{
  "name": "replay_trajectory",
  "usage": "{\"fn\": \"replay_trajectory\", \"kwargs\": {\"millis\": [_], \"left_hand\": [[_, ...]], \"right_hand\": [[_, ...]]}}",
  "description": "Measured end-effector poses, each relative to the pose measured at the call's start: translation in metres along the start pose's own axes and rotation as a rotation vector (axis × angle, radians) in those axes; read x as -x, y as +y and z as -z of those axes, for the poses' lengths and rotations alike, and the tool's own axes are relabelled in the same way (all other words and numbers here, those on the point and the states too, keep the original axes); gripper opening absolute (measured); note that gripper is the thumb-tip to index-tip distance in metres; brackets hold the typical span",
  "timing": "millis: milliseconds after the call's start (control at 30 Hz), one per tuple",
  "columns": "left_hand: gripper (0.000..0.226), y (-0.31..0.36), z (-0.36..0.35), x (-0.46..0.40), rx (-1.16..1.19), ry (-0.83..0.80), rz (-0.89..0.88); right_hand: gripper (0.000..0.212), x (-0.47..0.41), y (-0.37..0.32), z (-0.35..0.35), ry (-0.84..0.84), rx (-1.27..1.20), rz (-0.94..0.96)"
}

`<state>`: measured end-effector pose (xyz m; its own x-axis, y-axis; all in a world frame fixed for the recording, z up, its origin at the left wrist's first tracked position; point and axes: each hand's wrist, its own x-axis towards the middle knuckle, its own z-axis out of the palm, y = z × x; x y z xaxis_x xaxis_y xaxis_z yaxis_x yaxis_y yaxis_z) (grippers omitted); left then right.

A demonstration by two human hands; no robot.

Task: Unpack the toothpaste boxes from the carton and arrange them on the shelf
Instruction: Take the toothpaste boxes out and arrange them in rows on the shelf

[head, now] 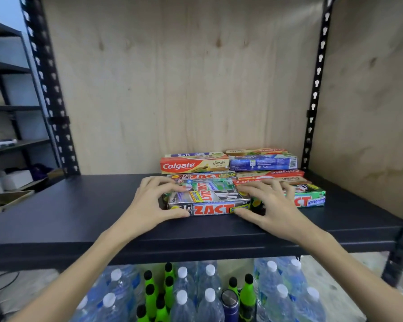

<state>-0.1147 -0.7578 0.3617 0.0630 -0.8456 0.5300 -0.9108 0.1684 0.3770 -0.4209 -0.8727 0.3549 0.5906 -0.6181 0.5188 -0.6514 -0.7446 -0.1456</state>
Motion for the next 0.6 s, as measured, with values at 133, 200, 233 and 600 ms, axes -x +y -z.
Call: {"fn": "replay_trajectory", "kwargs": {"millis": [133,200,233,600], "left_hand": [[0.068,-0.009,0.013,0.012,-0.023,0.010,-0.011],[0.060,-0.019,0.025,0.021,-0.026,-0.006,-0.016],[0.056,-0.025,0.033,0.027,-0.019,-0.029,-0.005],[0.055,-0.112,0.102,0.073,-0.009,0.160,0.460]], "right_hand": [[0.073,-0.006,-0.021,-0.011,0.027,0.053,0.055],[0.068,-0.007,-0.032,-0.015,0.034,0.063,0.090],[0.065,-0.009,-0.040,-0.016,0.032,0.050,0.107],[0.064,-0.079,-0.183,-0.077,0.057,-0.203,0.230]]}}
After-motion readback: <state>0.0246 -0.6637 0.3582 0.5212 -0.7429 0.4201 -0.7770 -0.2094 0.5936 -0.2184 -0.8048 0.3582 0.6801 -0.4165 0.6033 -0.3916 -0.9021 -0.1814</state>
